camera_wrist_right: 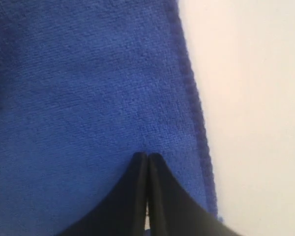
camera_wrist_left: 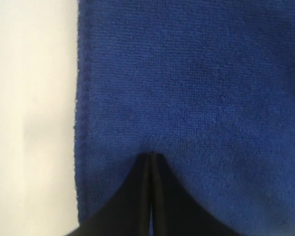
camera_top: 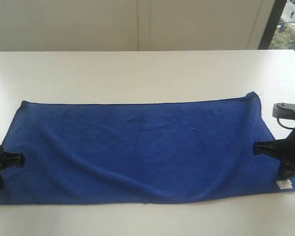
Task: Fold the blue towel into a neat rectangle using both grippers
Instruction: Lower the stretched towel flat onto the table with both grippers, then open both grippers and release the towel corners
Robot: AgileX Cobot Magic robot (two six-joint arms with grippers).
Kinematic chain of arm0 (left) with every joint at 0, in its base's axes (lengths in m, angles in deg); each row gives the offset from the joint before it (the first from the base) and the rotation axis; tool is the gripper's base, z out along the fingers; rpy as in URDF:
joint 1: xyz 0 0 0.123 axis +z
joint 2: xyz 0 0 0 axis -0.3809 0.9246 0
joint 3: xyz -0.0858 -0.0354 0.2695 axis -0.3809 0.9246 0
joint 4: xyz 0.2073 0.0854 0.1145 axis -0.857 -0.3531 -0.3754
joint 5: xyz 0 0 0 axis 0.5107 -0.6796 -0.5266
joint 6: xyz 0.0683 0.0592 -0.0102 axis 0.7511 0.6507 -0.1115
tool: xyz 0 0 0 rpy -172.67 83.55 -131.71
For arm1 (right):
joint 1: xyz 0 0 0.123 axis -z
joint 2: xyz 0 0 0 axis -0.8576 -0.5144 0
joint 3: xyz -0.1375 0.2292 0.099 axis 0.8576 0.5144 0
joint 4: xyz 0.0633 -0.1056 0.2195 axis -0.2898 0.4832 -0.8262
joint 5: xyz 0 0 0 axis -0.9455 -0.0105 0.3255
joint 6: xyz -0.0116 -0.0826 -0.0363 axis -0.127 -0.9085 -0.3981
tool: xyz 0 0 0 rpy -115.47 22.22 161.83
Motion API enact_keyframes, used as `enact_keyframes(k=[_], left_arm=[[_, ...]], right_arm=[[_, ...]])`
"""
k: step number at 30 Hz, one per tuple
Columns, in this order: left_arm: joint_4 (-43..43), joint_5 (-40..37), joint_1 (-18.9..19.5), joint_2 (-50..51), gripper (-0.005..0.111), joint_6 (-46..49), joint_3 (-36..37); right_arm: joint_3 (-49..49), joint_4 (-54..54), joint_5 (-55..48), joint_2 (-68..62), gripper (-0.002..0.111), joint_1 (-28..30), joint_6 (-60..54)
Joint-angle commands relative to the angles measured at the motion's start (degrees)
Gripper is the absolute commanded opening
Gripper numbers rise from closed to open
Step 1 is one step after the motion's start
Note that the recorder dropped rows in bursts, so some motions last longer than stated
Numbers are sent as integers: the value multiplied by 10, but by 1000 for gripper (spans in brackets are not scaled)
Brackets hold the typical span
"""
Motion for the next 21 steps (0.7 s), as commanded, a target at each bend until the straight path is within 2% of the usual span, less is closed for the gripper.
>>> enact_keyframes(k=[1, 10, 21], left_arm=[[-54, -18, 3, 16, 0, -63, 10], [-56, -51, 3, 16, 0, -62, 11], [-58, -83, 3, 16, 0, -62, 11]], right_arm=[[14, 23, 0, -3, 0, 1, 14], [30, 108, -31, -3, 0, 1, 114], [30, 115, -65, -3, 0, 1, 124]])
